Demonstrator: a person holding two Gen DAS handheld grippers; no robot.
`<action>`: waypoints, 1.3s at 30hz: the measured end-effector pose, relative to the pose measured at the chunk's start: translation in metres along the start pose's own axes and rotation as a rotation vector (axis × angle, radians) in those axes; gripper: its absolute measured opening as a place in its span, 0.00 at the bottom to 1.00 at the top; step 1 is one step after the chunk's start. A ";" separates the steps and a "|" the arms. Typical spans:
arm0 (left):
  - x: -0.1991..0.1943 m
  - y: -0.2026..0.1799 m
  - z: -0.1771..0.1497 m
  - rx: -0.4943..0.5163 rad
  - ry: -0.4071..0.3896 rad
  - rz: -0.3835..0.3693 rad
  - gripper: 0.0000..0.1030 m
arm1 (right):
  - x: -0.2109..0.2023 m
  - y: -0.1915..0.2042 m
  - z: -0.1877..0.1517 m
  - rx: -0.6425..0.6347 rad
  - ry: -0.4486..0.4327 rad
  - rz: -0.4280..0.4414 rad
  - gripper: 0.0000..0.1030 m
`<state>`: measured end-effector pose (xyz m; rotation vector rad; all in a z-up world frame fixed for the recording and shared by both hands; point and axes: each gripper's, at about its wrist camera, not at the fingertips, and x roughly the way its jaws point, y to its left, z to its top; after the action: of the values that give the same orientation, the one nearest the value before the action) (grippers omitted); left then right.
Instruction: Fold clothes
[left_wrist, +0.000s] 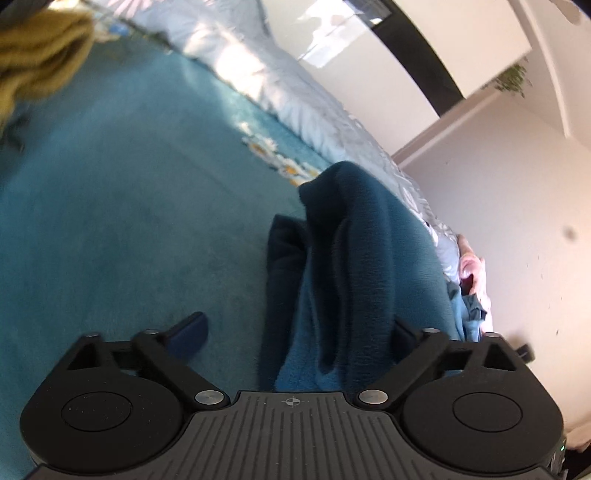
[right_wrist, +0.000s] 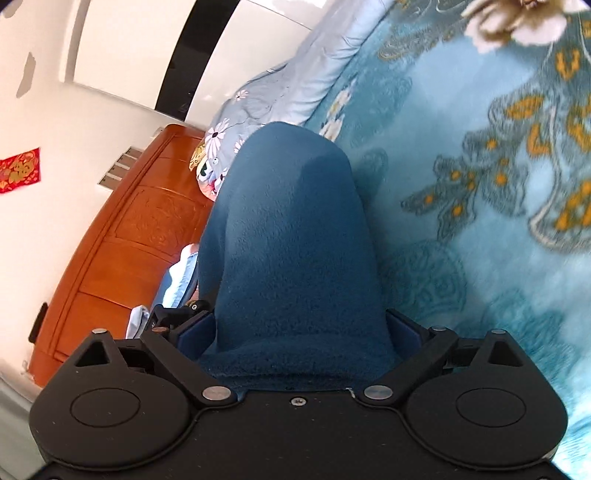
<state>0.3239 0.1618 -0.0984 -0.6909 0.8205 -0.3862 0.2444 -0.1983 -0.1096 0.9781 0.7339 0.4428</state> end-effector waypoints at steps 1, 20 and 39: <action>0.001 0.003 -0.001 -0.024 0.000 -0.010 0.96 | 0.001 0.000 0.000 0.002 0.001 0.002 0.85; 0.049 -0.069 -0.069 -0.140 0.052 -0.194 0.47 | -0.027 -0.008 0.154 -0.231 0.174 -0.171 0.56; 0.036 -0.086 -0.062 -0.029 0.013 -0.092 0.66 | -0.093 0.059 0.068 -0.537 -0.334 -0.267 0.77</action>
<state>0.2943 0.0538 -0.0881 -0.7558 0.8101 -0.4629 0.2299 -0.2682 -0.0010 0.4229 0.3995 0.2141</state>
